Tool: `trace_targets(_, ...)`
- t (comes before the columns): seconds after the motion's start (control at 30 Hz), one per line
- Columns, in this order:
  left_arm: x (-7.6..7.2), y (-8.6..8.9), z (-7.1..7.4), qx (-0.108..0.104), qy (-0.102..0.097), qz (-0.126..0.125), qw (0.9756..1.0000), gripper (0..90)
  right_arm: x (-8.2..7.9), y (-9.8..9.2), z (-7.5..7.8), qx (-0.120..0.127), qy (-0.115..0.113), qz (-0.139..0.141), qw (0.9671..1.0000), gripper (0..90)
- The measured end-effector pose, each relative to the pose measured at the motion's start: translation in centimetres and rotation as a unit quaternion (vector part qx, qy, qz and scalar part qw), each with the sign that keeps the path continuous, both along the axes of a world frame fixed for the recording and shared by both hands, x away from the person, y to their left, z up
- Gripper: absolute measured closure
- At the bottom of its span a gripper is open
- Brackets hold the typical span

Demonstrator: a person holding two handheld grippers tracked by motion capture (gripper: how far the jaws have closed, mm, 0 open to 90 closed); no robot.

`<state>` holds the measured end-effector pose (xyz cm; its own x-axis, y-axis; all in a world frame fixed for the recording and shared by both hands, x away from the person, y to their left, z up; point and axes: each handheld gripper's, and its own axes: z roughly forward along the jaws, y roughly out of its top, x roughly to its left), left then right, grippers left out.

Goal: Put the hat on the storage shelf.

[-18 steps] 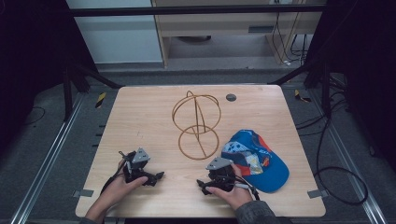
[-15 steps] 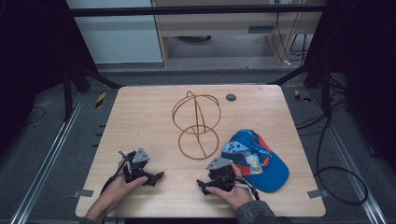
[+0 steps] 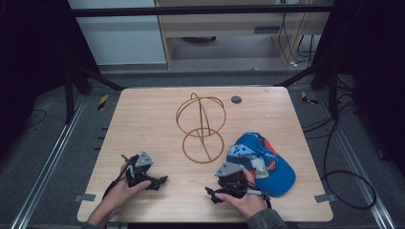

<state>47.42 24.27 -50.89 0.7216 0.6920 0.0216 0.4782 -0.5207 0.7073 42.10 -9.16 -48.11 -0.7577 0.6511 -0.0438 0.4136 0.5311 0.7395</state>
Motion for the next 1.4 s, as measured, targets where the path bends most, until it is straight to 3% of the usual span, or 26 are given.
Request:
trace_targets(0.2, 0.0, 0.0, 0.0, 0.0, 0.0, -0.001, 1.0, 0.0, -1.5, -3.1, 1.7, 0.006, 0.004, 0.001, 1.0, 12.8)
trace_targets(0.43, 0.0, 0.0, 0.0, 0.0, 0.0, -0.001, 1.0, 0.0, -1.9, -6.7, 3.8, 0.026, -0.01, -0.026, 0.9993, 15.5)
trace_targets(0.63, 0.0, 0.0, 0.0, -0.003, 0.0, 0.001, 1.0, 0.0, -1.2, -9.8, 5.6, 0.002, -0.034, -0.071, 0.9969, 15.1)
trace_targets(0.73, 0.0, 0.0, 0.0, -0.002, 0.0, 0.0, 1.0, 0.0, -0.8, -10.8, 6.4, -0.006, -0.03, -0.082, 0.9962, 15.7)
trace_targets(1.07, 0.0, 0.0, 0.0, 0.0, 0.0, -0.002, 1.0, 0.0, 1.7, -13.0, 7.5, -0.037, 0.022, -0.108, 0.9932, 21.3)
trace_targets(1.13, 0.0, 0.0, 0.0, 0.001, 0.0, -0.002, 1.0, 0.0, 2.8, -13.3, 7.3, -0.041, 0.043, -0.11, 0.9922, 23.1)
trace_targets(1.4, 0.0, 0.0, 0.0, 0.002, 0.0, -0.002, 1.0, 0.0, 5.2, -13.5, 6.2, -0.036, 0.086, -0.106, 0.99, 36.9)
